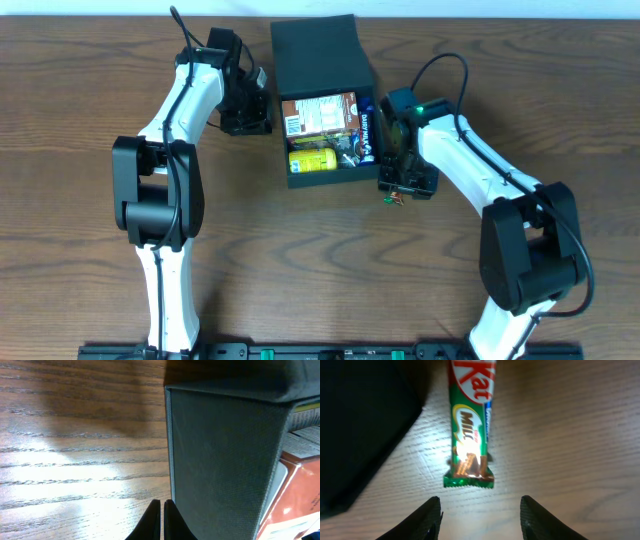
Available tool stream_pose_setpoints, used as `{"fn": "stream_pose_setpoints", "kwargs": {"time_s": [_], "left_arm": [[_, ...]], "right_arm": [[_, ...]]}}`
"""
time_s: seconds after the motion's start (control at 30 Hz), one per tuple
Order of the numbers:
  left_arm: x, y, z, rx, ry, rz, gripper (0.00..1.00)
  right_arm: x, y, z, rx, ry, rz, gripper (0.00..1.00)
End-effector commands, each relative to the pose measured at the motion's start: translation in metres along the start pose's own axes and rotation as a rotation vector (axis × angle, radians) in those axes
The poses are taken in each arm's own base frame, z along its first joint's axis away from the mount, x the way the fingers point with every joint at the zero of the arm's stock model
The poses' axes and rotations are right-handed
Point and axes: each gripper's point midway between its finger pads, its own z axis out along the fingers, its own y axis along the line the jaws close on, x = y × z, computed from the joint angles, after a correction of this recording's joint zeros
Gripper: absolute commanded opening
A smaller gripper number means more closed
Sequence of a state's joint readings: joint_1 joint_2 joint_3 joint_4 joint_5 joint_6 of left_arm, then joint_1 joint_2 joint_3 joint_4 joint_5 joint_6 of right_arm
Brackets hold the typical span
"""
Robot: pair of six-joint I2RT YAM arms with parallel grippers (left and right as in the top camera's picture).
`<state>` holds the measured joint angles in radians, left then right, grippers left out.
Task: Pack container
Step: 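Grasp the red KitKat bar with the right gripper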
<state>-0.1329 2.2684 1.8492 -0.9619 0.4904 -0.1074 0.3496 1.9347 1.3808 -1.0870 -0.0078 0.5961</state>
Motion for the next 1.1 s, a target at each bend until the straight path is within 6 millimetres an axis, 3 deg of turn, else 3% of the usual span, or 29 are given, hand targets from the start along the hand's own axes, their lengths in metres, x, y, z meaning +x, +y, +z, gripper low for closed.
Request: {"fn": "stream_pose_setpoints", "kwargs": {"time_s": [0.0,0.7,1.07], "left_arm": [[0.000,-0.006,-0.011,0.000,-0.020,0.007,0.06],[0.001,-0.006,-0.011,0.000,-0.017,0.006,0.06],[0.001,-0.006,-0.011,0.000,-0.017,0.006,0.06]], "right_arm": [[0.000,0.002,0.004,-0.007,-0.010,0.016,0.51],[-0.008,0.008,0.034,-0.057,-0.076,0.009,0.42],[-0.011,0.009,0.038,-0.063,-0.096,-0.028,0.27]]}}
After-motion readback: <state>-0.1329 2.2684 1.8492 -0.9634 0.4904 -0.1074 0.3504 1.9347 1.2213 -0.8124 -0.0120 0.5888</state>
